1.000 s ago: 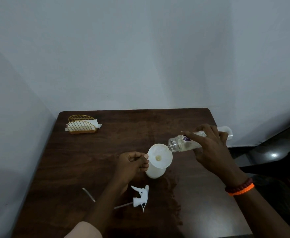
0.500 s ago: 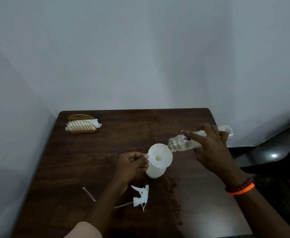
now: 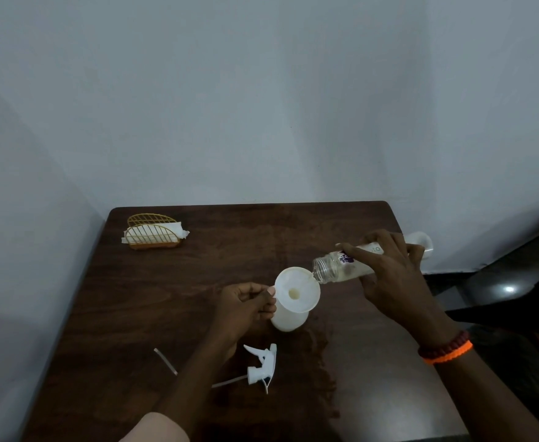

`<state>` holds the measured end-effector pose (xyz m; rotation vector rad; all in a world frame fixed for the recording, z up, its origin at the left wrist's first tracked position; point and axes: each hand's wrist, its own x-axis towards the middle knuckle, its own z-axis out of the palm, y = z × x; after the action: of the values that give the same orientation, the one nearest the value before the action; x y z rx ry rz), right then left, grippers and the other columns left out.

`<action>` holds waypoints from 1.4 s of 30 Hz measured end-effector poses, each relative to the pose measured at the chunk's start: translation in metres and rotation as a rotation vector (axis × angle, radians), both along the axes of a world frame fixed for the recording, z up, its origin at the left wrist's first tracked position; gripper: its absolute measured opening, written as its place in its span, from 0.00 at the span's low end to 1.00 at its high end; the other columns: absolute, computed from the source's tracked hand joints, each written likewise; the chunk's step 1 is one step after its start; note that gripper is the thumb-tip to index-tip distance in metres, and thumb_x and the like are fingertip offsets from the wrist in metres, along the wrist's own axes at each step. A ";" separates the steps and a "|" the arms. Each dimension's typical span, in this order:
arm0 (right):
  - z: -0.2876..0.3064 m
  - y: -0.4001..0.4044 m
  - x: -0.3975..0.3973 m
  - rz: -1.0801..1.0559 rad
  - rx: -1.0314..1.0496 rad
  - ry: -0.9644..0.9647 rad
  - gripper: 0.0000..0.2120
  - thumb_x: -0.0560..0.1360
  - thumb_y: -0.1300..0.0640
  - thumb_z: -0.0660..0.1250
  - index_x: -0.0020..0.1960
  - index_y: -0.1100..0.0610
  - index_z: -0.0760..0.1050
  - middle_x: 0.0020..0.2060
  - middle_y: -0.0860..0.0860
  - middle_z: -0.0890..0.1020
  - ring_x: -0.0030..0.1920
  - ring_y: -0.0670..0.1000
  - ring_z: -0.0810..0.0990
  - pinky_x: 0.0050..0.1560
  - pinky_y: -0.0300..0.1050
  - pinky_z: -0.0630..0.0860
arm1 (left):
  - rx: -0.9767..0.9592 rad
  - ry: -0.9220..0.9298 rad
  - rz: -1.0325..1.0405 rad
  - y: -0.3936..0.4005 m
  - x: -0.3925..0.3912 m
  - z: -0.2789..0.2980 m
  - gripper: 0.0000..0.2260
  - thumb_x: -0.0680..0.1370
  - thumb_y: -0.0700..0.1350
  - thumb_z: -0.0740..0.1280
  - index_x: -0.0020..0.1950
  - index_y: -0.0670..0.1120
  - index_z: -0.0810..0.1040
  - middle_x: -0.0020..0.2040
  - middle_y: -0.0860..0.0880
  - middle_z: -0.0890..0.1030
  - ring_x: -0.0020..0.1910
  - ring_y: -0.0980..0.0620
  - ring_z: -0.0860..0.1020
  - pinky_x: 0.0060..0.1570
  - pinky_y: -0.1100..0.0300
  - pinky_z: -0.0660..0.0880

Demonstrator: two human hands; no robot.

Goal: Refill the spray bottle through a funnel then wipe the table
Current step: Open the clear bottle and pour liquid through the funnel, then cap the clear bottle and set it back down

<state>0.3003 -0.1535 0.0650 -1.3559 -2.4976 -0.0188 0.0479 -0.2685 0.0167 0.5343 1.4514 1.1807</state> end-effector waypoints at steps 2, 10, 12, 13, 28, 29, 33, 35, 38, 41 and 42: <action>0.000 -0.001 0.000 -0.001 -0.003 0.001 0.35 0.63 0.62 0.80 0.66 0.42 0.78 0.60 0.54 0.76 0.62 0.57 0.70 0.58 0.60 0.65 | 0.005 -0.013 0.003 -0.001 0.000 -0.001 0.09 0.77 0.40 0.73 0.53 0.36 0.84 0.46 0.36 0.86 0.42 0.46 0.84 0.43 0.57 0.84; 0.005 -0.008 -0.003 0.000 -0.050 0.051 0.35 0.64 0.63 0.79 0.67 0.41 0.77 0.59 0.52 0.76 0.61 0.56 0.71 0.57 0.59 0.67 | 0.008 -0.006 -0.001 -0.001 0.000 -0.003 0.09 0.77 0.41 0.73 0.53 0.36 0.84 0.46 0.36 0.86 0.41 0.47 0.85 0.43 0.57 0.84; 0.003 -0.011 -0.003 -0.003 -0.097 0.092 0.34 0.66 0.62 0.79 0.68 0.41 0.77 0.58 0.51 0.75 0.61 0.55 0.72 0.58 0.56 0.65 | 0.007 -0.007 0.004 -0.001 0.000 -0.003 0.09 0.77 0.41 0.73 0.53 0.36 0.84 0.45 0.36 0.86 0.41 0.47 0.85 0.42 0.58 0.84; 0.004 -0.012 -0.004 -0.005 -0.116 0.117 0.33 0.67 0.62 0.78 0.68 0.41 0.77 0.58 0.50 0.75 0.61 0.54 0.72 0.58 0.52 0.63 | 0.007 -0.005 0.004 -0.001 0.000 -0.003 0.09 0.77 0.41 0.73 0.52 0.36 0.84 0.45 0.36 0.86 0.42 0.46 0.85 0.43 0.57 0.84; -0.034 -0.032 -0.002 -0.095 -0.449 0.650 0.33 0.61 0.63 0.84 0.63 0.48 0.78 0.56 0.44 0.83 0.56 0.36 0.80 0.52 0.27 0.75 | -0.089 0.127 0.180 -0.001 -0.022 -0.021 0.14 0.82 0.50 0.66 0.47 0.41 0.84 0.42 0.41 0.87 0.43 0.45 0.86 0.47 0.50 0.84; -0.034 -0.035 -0.001 -0.109 -0.466 0.663 0.32 0.62 0.63 0.84 0.63 0.50 0.79 0.56 0.41 0.83 0.56 0.32 0.79 0.51 0.24 0.73 | -0.099 0.297 0.194 -0.002 -0.029 -0.031 0.10 0.81 0.48 0.68 0.48 0.44 0.84 0.43 0.44 0.87 0.45 0.45 0.85 0.50 0.49 0.83; -0.029 -0.055 0.000 -0.160 -0.483 0.707 0.31 0.63 0.66 0.82 0.61 0.50 0.77 0.51 0.33 0.78 0.52 0.22 0.75 0.48 0.18 0.69 | -0.177 0.839 0.021 -0.012 -0.053 -0.081 0.11 0.75 0.39 0.74 0.57 0.44 0.83 0.56 0.46 0.84 0.57 0.47 0.82 0.60 0.50 0.78; -0.030 -0.066 0.003 -0.173 -0.499 0.708 0.30 0.64 0.65 0.82 0.60 0.47 0.75 0.51 0.31 0.77 0.51 0.21 0.74 0.47 0.17 0.68 | -0.239 0.955 -0.176 -0.016 -0.056 -0.101 0.16 0.73 0.43 0.76 0.59 0.45 0.82 0.59 0.46 0.83 0.58 0.48 0.80 0.60 0.51 0.78; -0.039 -0.080 0.009 -0.204 -0.509 0.683 0.30 0.64 0.61 0.83 0.61 0.46 0.76 0.52 0.32 0.79 0.54 0.24 0.75 0.49 0.18 0.68 | -0.265 1.176 -0.377 -0.024 -0.054 -0.120 0.25 0.71 0.53 0.77 0.66 0.48 0.78 0.65 0.46 0.79 0.64 0.46 0.76 0.65 0.51 0.72; -0.045 -0.096 0.013 -0.235 -0.536 0.654 0.31 0.64 0.53 0.83 0.65 0.45 0.76 0.57 0.36 0.80 0.57 0.29 0.76 0.50 0.20 0.70 | -0.214 1.217 -0.368 -0.031 -0.047 -0.123 0.28 0.73 0.50 0.75 0.72 0.49 0.74 0.74 0.46 0.71 0.71 0.44 0.71 0.70 0.50 0.70; -0.046 -0.101 0.013 -0.243 -0.551 0.657 0.32 0.64 0.52 0.83 0.65 0.46 0.77 0.57 0.36 0.81 0.57 0.30 0.76 0.50 0.21 0.70 | -0.183 1.222 -0.363 -0.032 -0.047 -0.125 0.27 0.74 0.48 0.75 0.73 0.48 0.74 0.73 0.45 0.72 0.70 0.44 0.72 0.69 0.51 0.70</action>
<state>0.3135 -0.2541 0.0194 -1.5245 -1.8271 0.9574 0.0009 -0.3007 -0.1085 1.4612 2.2830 0.3455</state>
